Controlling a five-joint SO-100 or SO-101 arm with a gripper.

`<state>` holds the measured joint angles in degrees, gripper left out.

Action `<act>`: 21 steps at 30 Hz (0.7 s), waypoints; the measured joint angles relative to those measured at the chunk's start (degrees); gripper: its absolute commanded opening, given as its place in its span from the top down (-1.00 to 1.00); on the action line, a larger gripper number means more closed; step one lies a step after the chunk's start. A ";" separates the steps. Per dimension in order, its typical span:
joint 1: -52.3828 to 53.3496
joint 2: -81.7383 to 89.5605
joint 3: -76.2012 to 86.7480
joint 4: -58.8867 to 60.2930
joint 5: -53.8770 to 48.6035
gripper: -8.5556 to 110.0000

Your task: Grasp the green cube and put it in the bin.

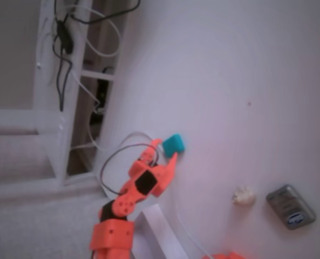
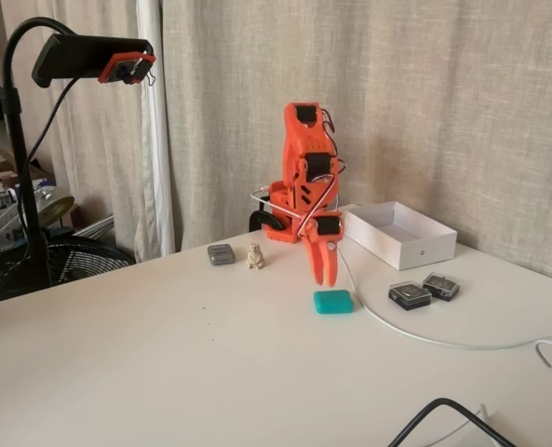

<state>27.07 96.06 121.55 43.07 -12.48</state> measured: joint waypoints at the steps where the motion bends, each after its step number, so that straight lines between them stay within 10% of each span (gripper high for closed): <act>1: 0.26 -0.09 0.00 -0.09 0.00 0.40; 21: -0.70 -10.46 -5.45 0.44 0.35 0.37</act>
<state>26.37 85.61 116.10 43.51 -12.13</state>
